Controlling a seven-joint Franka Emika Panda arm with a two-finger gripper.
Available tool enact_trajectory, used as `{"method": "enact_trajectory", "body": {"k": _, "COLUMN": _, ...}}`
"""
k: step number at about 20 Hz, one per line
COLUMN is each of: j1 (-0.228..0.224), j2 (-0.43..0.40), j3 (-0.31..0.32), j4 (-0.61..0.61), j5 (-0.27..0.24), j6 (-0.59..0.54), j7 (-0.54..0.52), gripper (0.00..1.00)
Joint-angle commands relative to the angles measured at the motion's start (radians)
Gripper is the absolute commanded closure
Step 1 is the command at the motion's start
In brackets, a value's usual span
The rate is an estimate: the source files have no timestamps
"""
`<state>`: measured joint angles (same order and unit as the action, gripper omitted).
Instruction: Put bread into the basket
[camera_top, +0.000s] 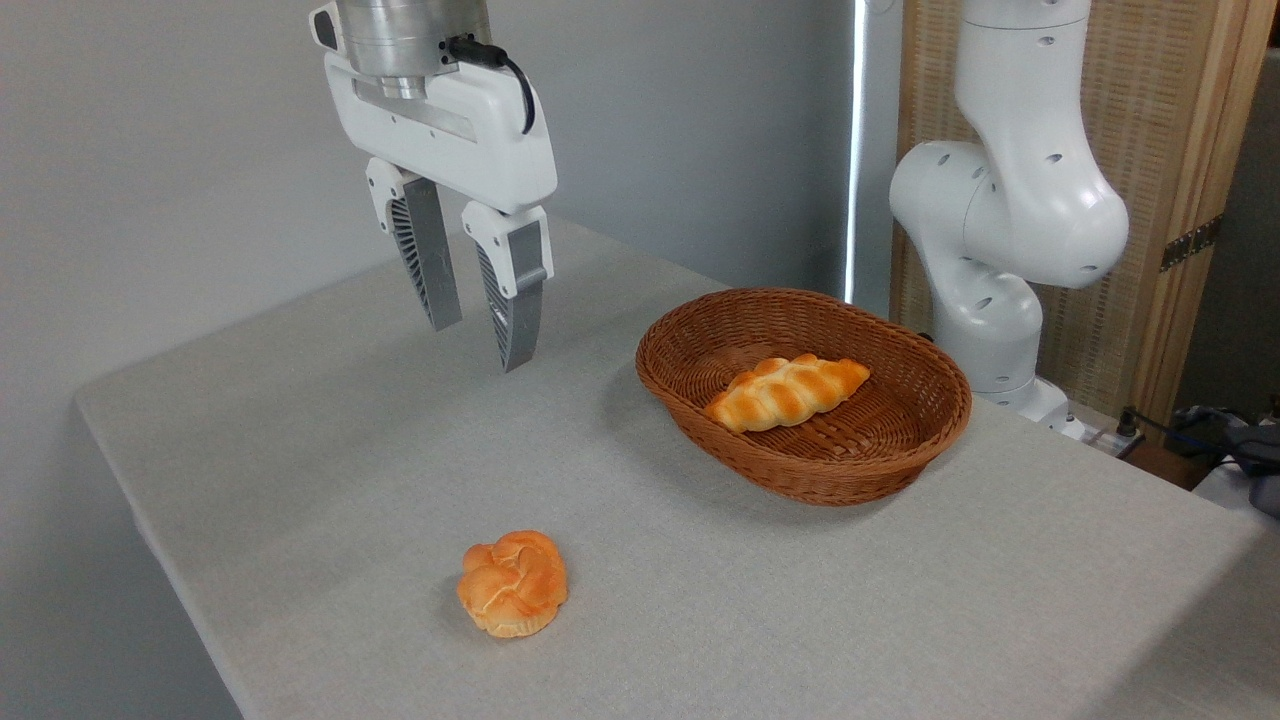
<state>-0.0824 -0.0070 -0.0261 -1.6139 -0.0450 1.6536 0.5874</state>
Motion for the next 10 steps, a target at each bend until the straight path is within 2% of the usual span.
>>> {"method": "enact_trajectory", "body": {"k": 1, "j1": 0.001, "j2": 0.001, "j3": 0.023, "j4": 0.019, "j5": 0.013, "j6": -0.026, "j7": -0.011, "gripper": 0.00}}
{"method": "enact_trajectory", "body": {"k": 10, "j1": 0.001, "j2": 0.001, "j3": 0.025, "j4": 0.019, "j5": 0.028, "j6": -0.026, "j7": -0.006, "gripper": 0.00}}
